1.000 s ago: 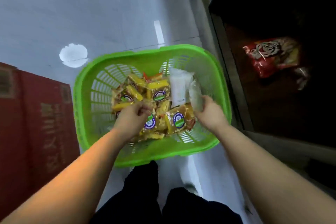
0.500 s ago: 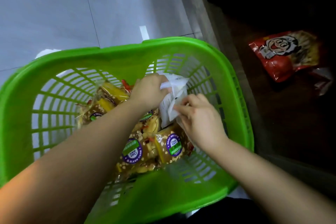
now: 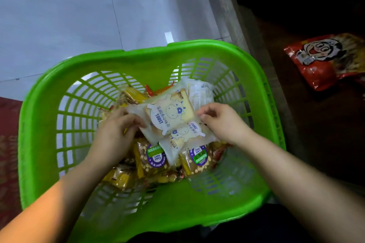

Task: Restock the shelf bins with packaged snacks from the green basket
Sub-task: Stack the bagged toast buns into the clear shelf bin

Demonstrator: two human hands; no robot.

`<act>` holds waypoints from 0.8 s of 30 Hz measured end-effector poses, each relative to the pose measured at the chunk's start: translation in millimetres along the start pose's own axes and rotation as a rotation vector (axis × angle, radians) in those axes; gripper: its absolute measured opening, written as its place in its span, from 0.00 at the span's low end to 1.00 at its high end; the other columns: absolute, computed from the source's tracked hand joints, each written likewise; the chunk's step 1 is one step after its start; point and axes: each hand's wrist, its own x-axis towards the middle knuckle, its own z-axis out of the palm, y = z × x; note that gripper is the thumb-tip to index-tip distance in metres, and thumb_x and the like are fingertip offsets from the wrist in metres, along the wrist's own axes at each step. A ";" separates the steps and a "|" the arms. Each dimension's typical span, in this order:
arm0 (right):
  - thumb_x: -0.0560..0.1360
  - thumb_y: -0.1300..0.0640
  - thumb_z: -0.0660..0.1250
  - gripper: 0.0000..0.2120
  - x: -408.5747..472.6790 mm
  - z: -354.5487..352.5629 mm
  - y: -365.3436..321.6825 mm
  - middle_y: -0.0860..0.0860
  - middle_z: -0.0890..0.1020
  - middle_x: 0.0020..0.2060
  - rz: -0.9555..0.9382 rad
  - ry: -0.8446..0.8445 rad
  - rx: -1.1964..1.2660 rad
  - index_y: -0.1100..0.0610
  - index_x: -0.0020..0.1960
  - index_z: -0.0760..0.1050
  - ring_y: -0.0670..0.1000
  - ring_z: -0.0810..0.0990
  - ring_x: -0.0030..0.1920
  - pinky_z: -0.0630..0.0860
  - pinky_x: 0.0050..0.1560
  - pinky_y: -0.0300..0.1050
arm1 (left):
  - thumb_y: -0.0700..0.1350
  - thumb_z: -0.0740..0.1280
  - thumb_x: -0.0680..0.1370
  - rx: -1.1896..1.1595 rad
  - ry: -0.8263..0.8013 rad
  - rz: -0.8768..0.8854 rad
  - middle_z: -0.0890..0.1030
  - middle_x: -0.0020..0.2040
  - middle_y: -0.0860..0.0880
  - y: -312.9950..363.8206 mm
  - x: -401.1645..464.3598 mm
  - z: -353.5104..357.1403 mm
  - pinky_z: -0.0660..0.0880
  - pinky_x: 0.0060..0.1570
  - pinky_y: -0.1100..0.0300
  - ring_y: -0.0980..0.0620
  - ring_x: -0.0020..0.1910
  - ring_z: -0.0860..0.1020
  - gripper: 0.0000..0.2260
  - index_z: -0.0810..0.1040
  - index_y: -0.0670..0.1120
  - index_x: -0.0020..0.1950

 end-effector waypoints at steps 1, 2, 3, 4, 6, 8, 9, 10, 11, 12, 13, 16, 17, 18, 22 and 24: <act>0.76 0.59 0.63 0.10 4.6 0.6 3.2 0.54 0.81 0.53 0.083 -0.003 -0.106 0.57 0.57 0.76 0.54 0.78 0.54 0.72 0.54 0.41 | 0.33 0.66 0.73 -0.023 0.017 -0.039 0.76 0.44 0.56 -1.3 -2.1 1.2 0.64 0.43 0.67 0.61 0.44 0.72 0.10 0.81 0.47 0.42; 0.76 0.57 0.62 0.14 6.8 3.7 4.5 0.56 0.79 0.57 0.150 -0.051 -0.184 0.58 0.61 0.72 0.55 0.77 0.57 0.72 0.57 0.44 | 0.33 0.65 0.74 -0.067 0.034 -0.095 0.75 0.41 0.61 -2.3 -2.9 2.0 0.64 0.40 0.72 0.66 0.40 0.71 0.10 0.81 0.48 0.44; 0.76 0.53 0.62 0.18 7.9 8.7 5.4 0.56 0.77 0.59 0.199 -0.119 -0.218 0.59 0.64 0.70 0.56 0.76 0.59 0.72 0.59 0.46 | 0.35 0.64 0.75 -0.124 0.047 -0.171 0.74 0.39 0.62 -1.6 -2.7 2.9 0.64 0.37 0.73 0.68 0.37 0.72 0.10 0.80 0.50 0.44; 0.76 0.49 0.63 0.21 6.9 13.6 5.1 0.56 0.76 0.61 0.238 -0.179 -0.205 0.59 0.65 0.68 0.56 0.76 0.60 0.72 0.60 0.48 | 0.39 0.64 0.75 -0.193 0.056 -0.253 0.75 0.38 0.62 0.2 -1.8 3.7 0.65 0.34 0.71 0.69 0.33 0.73 0.09 0.79 0.52 0.45; 0.74 0.46 0.66 0.24 2.3 18.6 3.4 0.53 0.77 0.56 0.284 -0.199 -0.064 0.60 0.64 0.69 0.53 0.76 0.56 0.74 0.56 0.47 | 0.46 0.68 0.75 -0.386 0.055 -0.393 0.78 0.37 0.57 6.3 3.1 8.0 0.67 0.29 0.66 0.66 0.28 0.74 0.03 0.76 0.52 0.47; 0.71 0.50 0.71 0.22 0.1 14.1 2.5 0.51 0.80 0.45 0.373 -0.202 0.182 0.61 0.59 0.71 0.47 0.80 0.45 0.74 0.40 0.38 | 0.48 0.72 0.72 -0.575 0.058 -0.460 0.78 0.43 0.53 15.8 9.6 12.3 0.74 0.32 0.63 0.62 0.32 0.78 0.15 0.69 0.49 0.52; 0.71 0.53 0.72 0.18 -1.1 8.9 0.4 0.50 0.82 0.35 0.406 -0.227 0.263 0.62 0.55 0.73 0.43 0.80 0.34 0.73 0.32 0.34 | 0.47 0.73 0.71 -0.639 0.050 -0.472 0.79 0.46 0.52 18.7 13.0 13.9 0.77 0.35 0.60 0.58 0.35 0.80 0.19 0.66 0.48 0.55; 0.71 0.56 0.72 0.12 -1.9 3.5 -0.9 0.48 0.80 0.24 0.423 -0.251 0.286 0.62 0.48 0.74 0.40 0.77 0.23 0.70 0.24 0.32 | 0.46 0.73 0.71 -0.650 0.036 -0.466 0.79 0.49 0.50 21.1 15.9 15.1 0.79 0.38 0.56 0.55 0.39 0.81 0.21 0.65 0.47 0.57; 0.71 0.58 0.72 0.09 -3.0 -1.5 -4.3 0.48 0.78 0.19 0.427 -0.250 0.288 0.62 0.44 0.74 0.40 0.73 0.18 0.69 0.21 0.31 | 0.45 0.73 0.71 -0.612 0.016 -0.456 0.80 0.50 0.49 22.2 17.9 15.8 0.80 0.42 0.53 0.52 0.42 0.82 0.20 0.67 0.46 0.57; 0.71 0.59 0.72 0.09 -1.1 -4.9 -5.9 0.51 0.80 0.22 0.405 -0.217 0.288 0.63 0.43 0.75 0.43 0.75 0.20 0.73 0.24 0.33 | 0.44 0.72 0.72 -0.592 0.014 -0.448 0.82 0.50 0.48 21.3 18.8 15.8 0.79 0.46 0.52 0.50 0.45 0.82 0.17 0.69 0.46 0.56; 0.70 0.59 0.72 0.10 2.1 -7.9 -7.3 0.56 0.84 0.31 0.363 -0.159 0.291 0.65 0.46 0.77 0.48 0.80 0.27 0.77 0.31 0.39 | 0.42 0.72 0.72 -0.630 0.032 -0.452 0.83 0.48 0.49 20.1 17.8 14.0 0.79 0.46 0.52 0.50 0.46 0.82 0.14 0.72 0.46 0.54; 0.72 0.59 0.70 0.09 20.1 -15.2 -13.9 0.61 0.82 0.45 0.142 -0.003 0.157 0.63 0.49 0.78 0.55 0.80 0.44 0.77 0.47 0.51 | 0.38 0.68 0.75 -0.804 0.129 -0.463 0.85 0.39 0.55 8.7 6.7 -0.3 0.76 0.34 0.66 0.59 0.38 0.83 0.08 0.72 0.49 0.47; 0.73 0.57 0.69 0.08 27.8 -16.3 -16.5 0.60 0.81 0.46 0.060 0.014 0.029 0.61 0.49 0.77 0.55 0.78 0.45 0.75 0.47 0.49 | 0.39 0.68 0.75 -0.802 0.143 -0.474 0.84 0.37 0.55 3.9 0.8 -5.2 0.75 0.31 0.68 0.60 0.36 0.82 0.07 0.72 0.50 0.46; 0.73 0.56 0.67 0.08 35.2 -16.4 -19.0 0.59 0.79 0.48 -0.018 0.022 -0.117 0.60 0.49 0.77 0.55 0.77 0.48 0.73 0.49 0.47 | 0.40 0.68 0.74 -0.800 0.146 -0.501 0.84 0.37 0.54 -0.8 -6.0 -8.8 0.75 0.31 0.68 0.59 0.36 0.82 0.07 0.72 0.50 0.45; 0.79 0.50 0.55 0.18 60.3 -7.2 -23.5 0.61 0.72 0.62 -0.075 0.091 -0.423 0.61 0.61 0.71 0.60 0.72 0.62 0.68 0.60 0.50 | 0.37 0.70 0.72 -0.730 0.037 -0.664 0.79 0.35 0.46 -14.0 -29.1 -8.4 0.75 0.33 0.58 0.51 0.32 0.79 0.07 0.73 0.45 0.44; 0.81 0.51 0.49 0.19 69.4 0.5 -22.8 0.63 0.73 0.62 -0.025 0.165 -0.409 0.62 0.61 0.69 0.61 0.72 0.62 0.69 0.58 0.52 | 0.35 0.69 0.71 -0.718 -0.129 -0.720 0.78 0.35 0.46 -12.4 -33.3 -7.0 0.76 0.28 0.59 0.53 0.28 0.78 0.08 0.72 0.43 0.45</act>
